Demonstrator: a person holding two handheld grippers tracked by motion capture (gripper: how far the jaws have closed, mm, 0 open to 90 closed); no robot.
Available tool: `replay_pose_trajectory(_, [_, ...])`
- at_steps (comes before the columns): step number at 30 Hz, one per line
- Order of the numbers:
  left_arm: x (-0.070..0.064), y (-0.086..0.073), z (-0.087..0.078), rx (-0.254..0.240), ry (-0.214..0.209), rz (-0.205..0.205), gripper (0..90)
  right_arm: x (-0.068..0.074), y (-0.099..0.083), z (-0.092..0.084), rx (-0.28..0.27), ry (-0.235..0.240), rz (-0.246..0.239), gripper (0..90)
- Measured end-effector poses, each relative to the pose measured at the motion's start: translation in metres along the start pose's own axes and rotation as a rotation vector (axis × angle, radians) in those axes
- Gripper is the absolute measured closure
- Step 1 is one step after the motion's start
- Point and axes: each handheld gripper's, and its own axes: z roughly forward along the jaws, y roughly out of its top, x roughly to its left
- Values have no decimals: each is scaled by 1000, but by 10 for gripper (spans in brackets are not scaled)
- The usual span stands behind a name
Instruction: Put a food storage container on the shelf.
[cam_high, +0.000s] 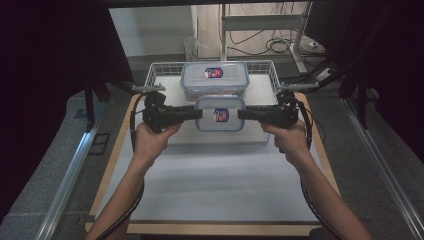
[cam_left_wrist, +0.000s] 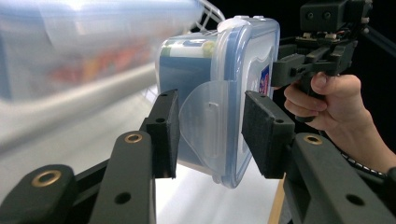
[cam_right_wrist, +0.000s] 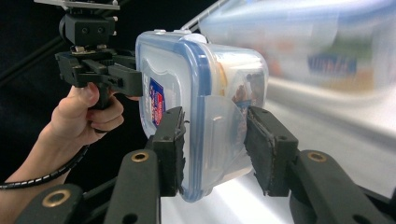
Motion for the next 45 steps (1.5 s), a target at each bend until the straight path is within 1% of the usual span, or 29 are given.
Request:
replay_pose_trajectory(4, [3, 23, -3, -12, 10, -1, 576, -1, 21, 1, -18, -1, 2, 581])
replay_pose_trajectory(9, [10, 49, -6, -29, 18, -10, 574, -4, 47, 5, -40, -8, 9, 579])
replay_pose_trajectory(11, [14, 58, -7, -38, 19, -13, 574, -6, 58, 8, -45, -10, 10, 578])
replay_pose_trajectory(16, [24, 71, -6, -63, 18, -22, 573, -10, 78, 13, -59, -23, 8, 577])
replay_pose_trajectory(18, [30, 75, -4, -71, 17, -31, 573, -14, 83, 15, -66, -25, 11, 577])
replay_pose_trajectory(21, [36, 79, -2, -81, 18, -46, 573, -21, 90, 19, -75, -23, 32, 577])
replay_pose_trajectory(25, [44, 81, 1, -88, 17, -58, 572, -29, 94, 23, -80, -22, 40, 577])
replay_pose_trajectory(26, [47, 81, 2, -97, 12, -67, 572, -31, 95, 24, -77, -23, 44, 577])
replay_pose_trajectory(29, [50, 82, 3, -107, 7, -78, 572, -34, 97, 26, -82, -18, 65, 577])
replay_pose_trajectory(31, [50, 83, 3, -110, 14, -80, 569, -34, 98, 26, -77, -19, 80, 576])
replay_pose_trajectory(34, [48, 83, 4, -114, 24, -77, 564, -35, 99, 26, -73, -27, 84, 571])
replay_pose_trajectory(35, [48, 83, 4, -117, 30, -76, 562, -35, 99, 26, -73, -27, 91, 566])
replay_pose_trajectory(36, [47, 83, 5, -122, 61, -68, 556, -36, 99, 27, -76, -30, 93, 567])
replay_pose_trajectory(37, [45, 84, 6, -114, 91, -61, 560, -36, 99, 27, -79, -31, 94, 565])
replay_pose_trajectory(38, [45, 85, 7, -105, 108, -58, 565, -35, 100, 28, -73, -50, 85, 550])
replay_pose_trajectory(39, [44, 85, 8, -100, 110, -58, 560, -35, 100, 30, -66, -67, 77, 534])
replay_pose_trajectory(40, [45, 85, 10, -93, 117, -54, 557, -34, 100, 31, -63, -72, 80, 521])
replay_pose_trajectory(41, [44, 85, 11, -89, 134, -59, 533, -34, 101, 33, -58, -77, 81, 513])
replay_pose_trajectory(42, [44, 85, 12, -90, 140, -59, 522, -34, 101, 34, -56, -76, 81, 514])
replay_pose_trajectory(44, [46, 85, 12, -92, 133, -70, 527, -35, 101, 36, -69, -78, 84, 512])
replay_pose_trajectory(45, [47, 84, 12, -94, 128, -69, 532, -36, 102, 36, -70, -76, 89, 511])
